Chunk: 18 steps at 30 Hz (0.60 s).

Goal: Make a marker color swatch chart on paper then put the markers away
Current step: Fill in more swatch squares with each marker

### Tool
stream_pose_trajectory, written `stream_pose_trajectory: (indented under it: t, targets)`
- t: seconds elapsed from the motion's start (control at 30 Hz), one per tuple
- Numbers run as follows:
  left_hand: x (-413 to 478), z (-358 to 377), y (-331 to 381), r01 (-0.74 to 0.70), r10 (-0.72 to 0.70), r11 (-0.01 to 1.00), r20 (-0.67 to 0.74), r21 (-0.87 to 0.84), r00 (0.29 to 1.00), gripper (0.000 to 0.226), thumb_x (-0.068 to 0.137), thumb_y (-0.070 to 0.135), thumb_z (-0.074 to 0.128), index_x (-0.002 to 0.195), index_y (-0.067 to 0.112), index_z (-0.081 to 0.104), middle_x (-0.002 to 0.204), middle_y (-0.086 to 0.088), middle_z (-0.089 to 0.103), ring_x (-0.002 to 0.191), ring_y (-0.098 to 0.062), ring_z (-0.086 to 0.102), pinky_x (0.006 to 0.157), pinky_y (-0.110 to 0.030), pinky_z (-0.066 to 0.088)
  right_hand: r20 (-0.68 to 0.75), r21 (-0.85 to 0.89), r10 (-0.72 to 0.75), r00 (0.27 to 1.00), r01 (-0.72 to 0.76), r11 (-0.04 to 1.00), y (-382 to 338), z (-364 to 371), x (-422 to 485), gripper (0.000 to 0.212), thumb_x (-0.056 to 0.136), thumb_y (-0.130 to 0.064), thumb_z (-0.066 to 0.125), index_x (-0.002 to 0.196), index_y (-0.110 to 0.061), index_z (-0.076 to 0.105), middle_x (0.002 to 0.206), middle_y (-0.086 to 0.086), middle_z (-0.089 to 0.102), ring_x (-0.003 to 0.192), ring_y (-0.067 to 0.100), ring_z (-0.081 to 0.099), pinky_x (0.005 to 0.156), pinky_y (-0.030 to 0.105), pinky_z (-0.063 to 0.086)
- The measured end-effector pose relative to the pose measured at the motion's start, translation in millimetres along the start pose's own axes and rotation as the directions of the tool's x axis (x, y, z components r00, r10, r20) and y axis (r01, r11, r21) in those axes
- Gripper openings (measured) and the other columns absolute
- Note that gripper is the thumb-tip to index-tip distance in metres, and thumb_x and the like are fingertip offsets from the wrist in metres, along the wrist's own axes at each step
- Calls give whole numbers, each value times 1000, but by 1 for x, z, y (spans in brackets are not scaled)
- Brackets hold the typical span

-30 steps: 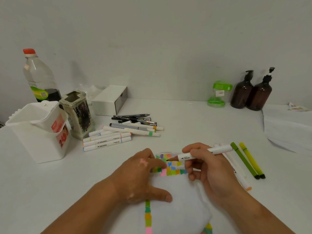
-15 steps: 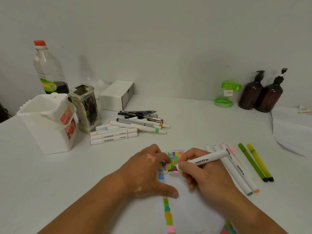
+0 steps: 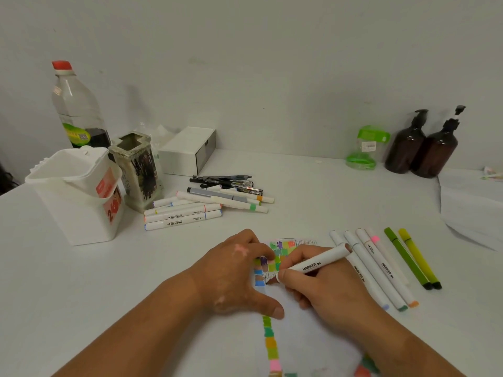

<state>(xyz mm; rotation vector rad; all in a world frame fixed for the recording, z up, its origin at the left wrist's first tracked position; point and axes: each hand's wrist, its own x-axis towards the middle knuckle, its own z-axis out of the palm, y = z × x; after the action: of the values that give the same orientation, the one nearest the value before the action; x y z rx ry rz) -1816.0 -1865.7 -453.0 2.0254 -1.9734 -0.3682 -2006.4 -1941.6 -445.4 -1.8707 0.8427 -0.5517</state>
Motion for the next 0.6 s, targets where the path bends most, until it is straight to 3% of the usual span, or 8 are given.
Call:
stream_pose_trajectory:
  t: [0.17, 0.5, 0.6]
  targets:
    - [1, 1, -1, 6, -6, 1000, 7, 3, 1000, 100, 49, 91, 66, 135, 42, 48, 113, 20, 41, 102, -5, 49, 91, -25, 51, -10, -22, -10, 1000, 10, 1000, 0, -1, 0, 11, 87, -27, 77, 84, -36, 73, 64, 5, 71, 52, 12, 63, 53, 17, 50]
    - [0, 1, -1, 10, -10, 1000, 0, -10, 1000, 101, 47, 92, 65, 134, 44, 48, 112, 23, 40, 100, -3, 50, 88, -23, 51, 6, -17, -1, 1000, 1, 1000, 5, -1, 2, 6, 85, -25, 75, 83, -30, 73, 63, 7, 70, 52, 15, 62, 55, 30, 55]
    - [0, 0, 0, 14, -14, 1000, 11, -13, 1000, 102, 47, 92, 65, 135, 43, 48, 112, 22, 41, 101, -4, 50, 88, -24, 51, -9, -26, -7, 1000, 7, 1000, 5, -1, 3, 7, 86, -27, 75, 83, -32, 72, 63, 7, 70, 51, 14, 63, 53, 26, 54]
